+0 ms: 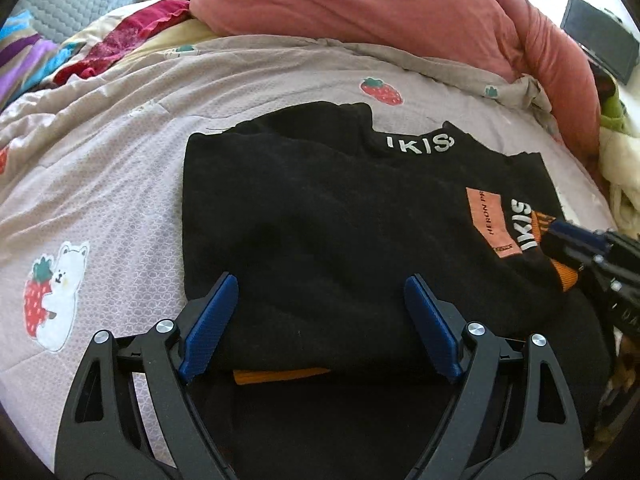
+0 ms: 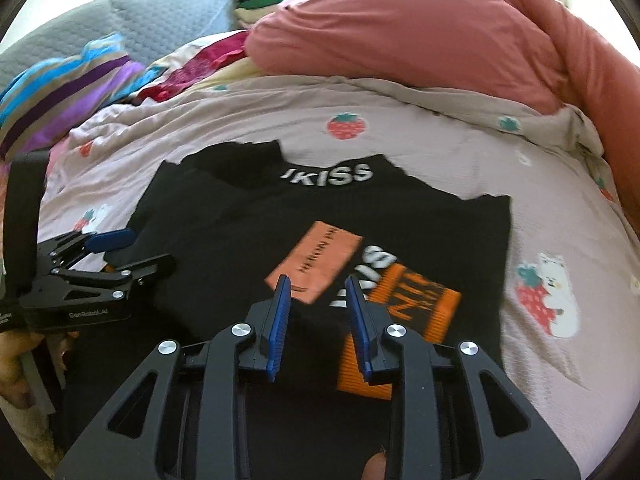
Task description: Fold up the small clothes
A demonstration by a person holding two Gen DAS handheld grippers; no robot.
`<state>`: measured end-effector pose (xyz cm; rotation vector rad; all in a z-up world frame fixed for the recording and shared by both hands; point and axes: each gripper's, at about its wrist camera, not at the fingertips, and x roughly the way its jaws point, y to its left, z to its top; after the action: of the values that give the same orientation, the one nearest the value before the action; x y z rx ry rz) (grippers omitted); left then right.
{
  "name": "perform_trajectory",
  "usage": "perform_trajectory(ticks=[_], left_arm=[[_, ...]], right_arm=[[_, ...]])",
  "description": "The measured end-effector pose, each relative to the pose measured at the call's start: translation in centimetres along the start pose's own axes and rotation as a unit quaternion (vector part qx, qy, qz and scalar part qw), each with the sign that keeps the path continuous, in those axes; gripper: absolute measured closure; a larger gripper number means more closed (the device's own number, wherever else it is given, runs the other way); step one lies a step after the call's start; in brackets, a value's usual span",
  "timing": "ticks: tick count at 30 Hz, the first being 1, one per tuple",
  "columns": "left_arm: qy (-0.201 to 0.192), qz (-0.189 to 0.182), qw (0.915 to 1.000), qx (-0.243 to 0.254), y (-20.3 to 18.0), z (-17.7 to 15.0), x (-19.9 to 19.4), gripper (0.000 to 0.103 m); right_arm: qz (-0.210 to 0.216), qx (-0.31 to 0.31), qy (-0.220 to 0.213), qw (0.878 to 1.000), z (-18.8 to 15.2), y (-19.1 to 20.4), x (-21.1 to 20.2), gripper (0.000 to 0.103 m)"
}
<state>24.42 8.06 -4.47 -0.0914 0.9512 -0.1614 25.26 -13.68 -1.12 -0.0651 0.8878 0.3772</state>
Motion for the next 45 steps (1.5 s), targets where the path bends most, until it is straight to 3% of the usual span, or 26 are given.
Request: perform_trajectory(ticks=[7,25,31,41,42,43,45], left_arm=[[-0.002,-0.009,0.9999,-0.006,0.2,0.0,-0.1,0.025],[-0.006,-0.016,0.9996,-0.023,0.4,-0.2,-1.5,0.025],[-0.009,-0.016,0.9994,-0.028,0.3,-0.4,-2.4,0.025],[-0.026,-0.012,0.9987,-0.042,0.8,-0.5,-5.0,0.023],[-0.028,-0.011,0.9986,-0.043,0.9,-0.5,-5.2,0.022],[-0.031,-0.01,0.9985,-0.045,1.0,-0.6,-5.6,0.021],[-0.035,-0.007,0.9982,-0.047,1.1,-0.6,-6.2,0.021]], right_arm=[[-0.02,0.012,0.063,0.998,-1.5,-1.5,3.1,0.065],[0.004,0.058,0.054,0.997,-2.4,-2.8,0.3,0.055],[0.011,0.069,0.052,0.996,-2.5,-3.3,-0.4,0.042],[0.023,0.078,0.045,0.996,-2.7,-3.8,-1.6,0.041],[0.023,0.078,0.045,0.996,-2.7,-3.8,-1.7,0.04],[0.024,0.079,0.044,0.996,-2.7,-3.8,-1.8,0.029],[0.026,0.083,0.037,0.996,-2.8,-4.0,-2.3,0.025]])
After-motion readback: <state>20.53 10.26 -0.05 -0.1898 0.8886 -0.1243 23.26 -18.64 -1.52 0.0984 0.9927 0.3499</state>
